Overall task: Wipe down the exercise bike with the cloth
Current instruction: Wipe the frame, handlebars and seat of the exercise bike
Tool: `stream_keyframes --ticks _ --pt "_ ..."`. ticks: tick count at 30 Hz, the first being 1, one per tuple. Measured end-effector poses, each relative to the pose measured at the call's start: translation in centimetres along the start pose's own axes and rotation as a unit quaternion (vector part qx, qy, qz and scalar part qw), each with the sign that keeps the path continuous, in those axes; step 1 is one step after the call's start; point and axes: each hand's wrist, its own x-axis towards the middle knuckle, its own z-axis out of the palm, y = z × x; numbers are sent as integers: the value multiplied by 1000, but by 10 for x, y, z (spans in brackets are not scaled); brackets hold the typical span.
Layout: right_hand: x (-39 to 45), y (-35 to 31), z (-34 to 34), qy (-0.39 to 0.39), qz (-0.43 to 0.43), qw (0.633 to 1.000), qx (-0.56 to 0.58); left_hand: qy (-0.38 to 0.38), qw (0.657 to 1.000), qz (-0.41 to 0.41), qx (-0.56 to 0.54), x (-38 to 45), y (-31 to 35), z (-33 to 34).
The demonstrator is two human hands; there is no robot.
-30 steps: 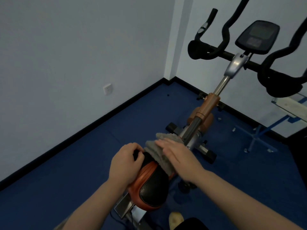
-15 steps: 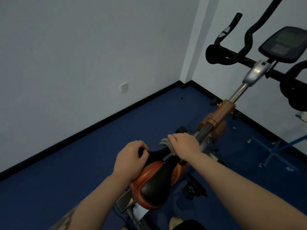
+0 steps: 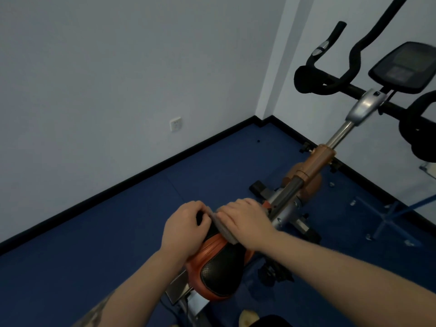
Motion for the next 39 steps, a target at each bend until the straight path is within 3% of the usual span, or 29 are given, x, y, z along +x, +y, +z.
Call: stream_keyframes --ticks 2,3,7,12,17,21,25,29,33,36,38,39 --pt "8 21 -5 -26 48 999 3 -5 1000 1 0 0 -1 0" --pt "12 30 -3 -28 112 993 13 -5 1000 0 -2 0 -3 -1" --pt "13 33 11 58 291 949 104 -3 1000 -1 -13 -1 -4 -1" --pt "-3 1 16 144 440 841 280 -2 1000 8 -11 -3 -4 0" --pt "-37 -61 23 134 432 820 351 -7 1000 24 -2 -1 -7 0" --pt "-24 -39 7 91 478 828 280 -15 999 40 -4 3 -5 0" --pt "-22 -52 1 84 457 812 353 -19 999 47 -5 1 -7 -1" --pt "-68 -103 13 58 387 821 417 -19 998 64 -10 2 -8 -1" --pt "-96 -145 18 11 380 846 374 -19 997 75 -18 1 -8 -1" --pt "-70 -127 13 77 446 792 409 -19 997 75 -25 1 -7 -2" --pt "-49 -109 8 88 505 744 427 -23 997 72 -31 0 -9 -2" --pt "-45 -109 9 93 521 738 419 -24 997 70 -35 -1 -11 -2"
